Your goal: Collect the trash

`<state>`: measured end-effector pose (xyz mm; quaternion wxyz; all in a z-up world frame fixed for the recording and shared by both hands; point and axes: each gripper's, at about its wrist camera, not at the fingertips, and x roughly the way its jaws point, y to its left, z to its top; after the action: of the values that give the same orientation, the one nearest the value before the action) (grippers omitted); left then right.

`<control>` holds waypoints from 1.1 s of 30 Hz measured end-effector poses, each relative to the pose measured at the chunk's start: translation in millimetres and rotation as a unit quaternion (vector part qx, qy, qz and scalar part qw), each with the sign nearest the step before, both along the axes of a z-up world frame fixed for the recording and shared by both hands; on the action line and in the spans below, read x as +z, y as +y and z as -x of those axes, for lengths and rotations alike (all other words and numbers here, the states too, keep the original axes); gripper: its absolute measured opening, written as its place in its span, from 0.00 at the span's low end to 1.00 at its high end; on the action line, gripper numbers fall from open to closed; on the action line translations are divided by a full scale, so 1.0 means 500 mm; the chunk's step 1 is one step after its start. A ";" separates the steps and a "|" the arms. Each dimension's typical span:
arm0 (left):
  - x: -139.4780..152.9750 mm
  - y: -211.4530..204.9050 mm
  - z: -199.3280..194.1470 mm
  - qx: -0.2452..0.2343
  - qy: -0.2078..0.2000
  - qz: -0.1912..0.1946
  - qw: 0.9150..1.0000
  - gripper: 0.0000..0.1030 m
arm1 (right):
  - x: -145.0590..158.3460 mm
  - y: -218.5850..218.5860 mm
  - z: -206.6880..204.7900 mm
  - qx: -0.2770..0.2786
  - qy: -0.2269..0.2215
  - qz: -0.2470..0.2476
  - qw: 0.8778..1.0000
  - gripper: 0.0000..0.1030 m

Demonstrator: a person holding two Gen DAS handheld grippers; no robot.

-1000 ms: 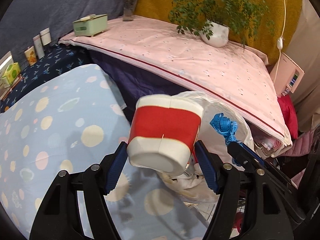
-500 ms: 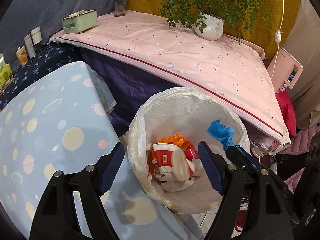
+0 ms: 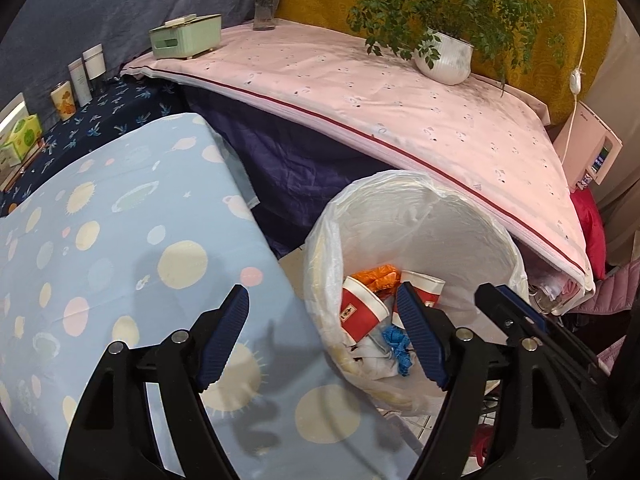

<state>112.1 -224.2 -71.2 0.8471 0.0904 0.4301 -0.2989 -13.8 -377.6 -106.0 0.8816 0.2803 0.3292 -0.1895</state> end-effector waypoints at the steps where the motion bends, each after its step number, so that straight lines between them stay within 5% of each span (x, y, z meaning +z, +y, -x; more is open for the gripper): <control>1: 0.001 0.006 0.000 0.003 -0.002 -0.001 1.000 0.70 | 0.003 0.003 0.000 -0.002 0.003 0.007 1.000 0.23; 8: 0.004 0.053 0.008 0.023 -0.014 -0.006 1.000 0.71 | 0.027 0.027 0.007 0.011 0.022 0.038 0.999 0.34; 16: 0.003 0.099 0.036 0.037 -0.035 -0.026 0.998 0.82 | 0.058 0.075 0.025 0.033 0.030 0.091 0.995 0.61; 33: -0.014 0.150 0.080 0.047 -0.047 -0.041 0.997 0.91 | 0.057 0.113 0.069 0.035 0.048 0.128 0.990 0.88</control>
<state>72.0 -149.2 -78.4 0.8753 0.1185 0.4050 -0.2363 -48.3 -321.2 -77.4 0.8992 0.1444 0.3540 -0.2127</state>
